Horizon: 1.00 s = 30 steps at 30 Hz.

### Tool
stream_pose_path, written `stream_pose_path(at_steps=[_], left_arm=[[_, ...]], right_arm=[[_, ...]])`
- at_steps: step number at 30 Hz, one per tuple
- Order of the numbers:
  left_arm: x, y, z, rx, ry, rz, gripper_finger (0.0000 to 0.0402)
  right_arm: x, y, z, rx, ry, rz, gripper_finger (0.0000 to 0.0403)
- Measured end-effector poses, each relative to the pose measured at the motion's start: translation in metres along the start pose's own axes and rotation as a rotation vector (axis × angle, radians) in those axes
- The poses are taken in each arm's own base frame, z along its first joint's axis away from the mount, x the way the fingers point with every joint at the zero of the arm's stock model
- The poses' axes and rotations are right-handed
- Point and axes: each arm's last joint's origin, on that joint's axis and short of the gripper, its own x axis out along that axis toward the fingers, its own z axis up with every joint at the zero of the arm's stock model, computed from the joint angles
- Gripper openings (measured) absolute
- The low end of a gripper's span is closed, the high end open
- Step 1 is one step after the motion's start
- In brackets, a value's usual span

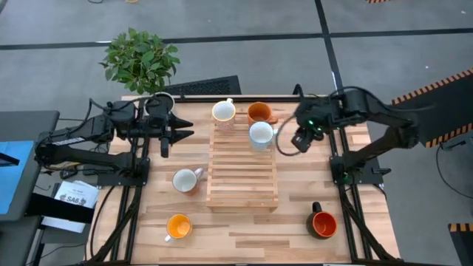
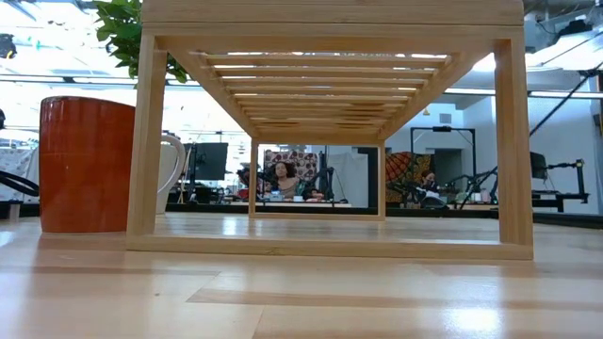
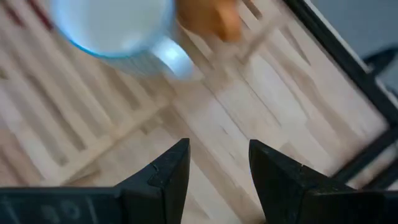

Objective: Place coffee mugs
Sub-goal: Put the red cup on the shelf aligned with the other orange cup

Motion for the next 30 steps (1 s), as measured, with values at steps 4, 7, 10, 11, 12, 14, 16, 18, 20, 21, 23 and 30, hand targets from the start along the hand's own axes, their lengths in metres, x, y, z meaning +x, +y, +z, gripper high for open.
stream_pose_path(at_steps=[4,7,10,11,12,14,16,18,20,21,23,30], left_arm=[[-0.001,0.000,-0.005,-0.030,0.055,-0.010,0.0134],[-0.002,0.002,-0.013,-0.031,0.144,-0.011,0.0134],[-0.004,0.004,-0.023,-0.031,0.256,0.001,0.0134],[-0.005,0.004,-0.028,-0.036,0.304,0.006,0.0134],[-0.004,0.005,-0.033,-0.048,0.361,0.007,0.0134],[-0.004,0.004,-0.043,-0.078,0.473,0.011,0.0134],[-0.005,0.002,-0.054,-0.106,0.594,0.013,0.0134],[-0.005,-0.001,-0.061,-0.123,0.685,0.019,0.0134],[-0.003,-0.005,-0.068,-0.123,0.755,0.023,0.0134],[-0.002,-0.008,-0.070,-0.119,0.776,0.023,0.0134],[0.001,-0.014,-0.076,-0.092,0.825,0.030,0.0134],[0.022,-0.032,-0.098,0.035,0.924,0.124,0.0134]], right_arm=[[0.012,-0.014,-0.034,0.093,0.017,-0.016,0.0192],[0.023,-0.021,-0.052,0.162,-0.004,0.007,0.0192],[0.031,-0.026,-0.062,0.237,-0.042,0.042,0.0192],[0.033,-0.027,-0.064,0.255,-0.052,0.053,0.0192],[0.035,-0.028,-0.066,0.264,-0.058,0.058,0.0192],[0.038,-0.028,-0.068,0.281,-0.070,0.071,0.0192],[0.041,-0.028,-0.070,0.291,-0.066,0.068,0.0192],[0.043,-0.028,-0.070,0.290,-0.062,0.063,0.0192],[0.045,-0.028,-0.071,0.289,-0.056,0.058,0.0192],[0.046,-0.027,-0.070,0.288,-0.055,0.053,0.0192],[0.047,-0.026,-0.069,0.287,-0.065,0.034,0.0192],[0.050,-0.026,-0.067,0.282,-0.092,-0.012,0.0192]])
